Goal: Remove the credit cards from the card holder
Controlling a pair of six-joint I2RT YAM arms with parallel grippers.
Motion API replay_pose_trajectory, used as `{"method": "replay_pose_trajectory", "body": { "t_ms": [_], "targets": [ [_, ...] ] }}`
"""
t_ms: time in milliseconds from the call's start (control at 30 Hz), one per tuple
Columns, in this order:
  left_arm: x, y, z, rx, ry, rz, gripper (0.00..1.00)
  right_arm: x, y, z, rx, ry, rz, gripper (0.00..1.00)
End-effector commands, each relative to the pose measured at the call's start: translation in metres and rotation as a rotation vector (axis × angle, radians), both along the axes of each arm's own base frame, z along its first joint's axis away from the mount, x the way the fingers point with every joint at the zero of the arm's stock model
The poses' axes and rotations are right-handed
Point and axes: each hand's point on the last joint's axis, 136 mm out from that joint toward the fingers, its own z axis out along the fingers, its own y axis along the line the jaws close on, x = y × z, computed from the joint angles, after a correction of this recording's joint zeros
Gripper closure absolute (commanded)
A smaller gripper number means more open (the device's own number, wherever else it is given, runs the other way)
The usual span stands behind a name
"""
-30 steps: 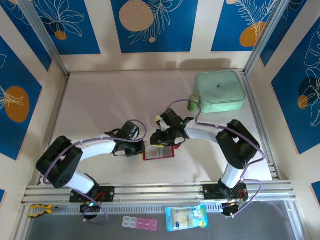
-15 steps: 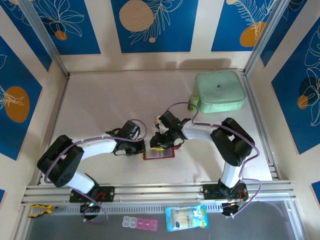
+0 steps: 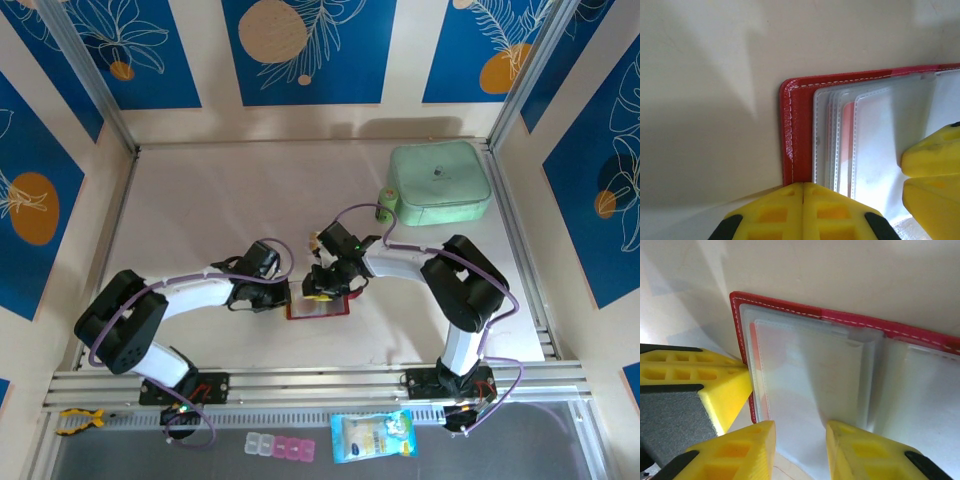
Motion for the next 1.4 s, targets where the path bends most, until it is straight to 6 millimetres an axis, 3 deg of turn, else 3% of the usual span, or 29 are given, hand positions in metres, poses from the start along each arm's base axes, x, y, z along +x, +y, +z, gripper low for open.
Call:
{"method": "replay_pose_trajectory", "body": {
  "t_ms": [0,433,733,1067,1233,1367],
  "targets": [
    [-0.001,0.011,-0.008,0.054,0.015,0.008,0.95,-0.001,-0.009,0.002,-0.033,0.002,0.0,0.67],
    [0.003,0.009,0.0,0.046,-0.007,0.005,0.95,0.001,-0.013,0.003,0.007,0.011,-0.027,0.67],
    [0.011,0.004,0.02,0.019,-0.051,0.009,0.95,0.0,-0.014,0.002,0.029,0.026,-0.025,0.67],
    [0.019,-0.017,0.042,-0.122,-0.072,0.033,0.82,-0.002,-0.017,-0.003,0.027,0.035,-0.03,0.67],
    [0.018,-0.028,0.042,-0.176,-0.058,0.029,0.73,-0.002,-0.018,-0.004,0.027,0.035,-0.03,0.67],
    [0.017,-0.032,0.037,-0.176,-0.037,0.031,0.72,-0.002,-0.018,-0.004,0.027,0.037,-0.03,0.67]
  ]
}}
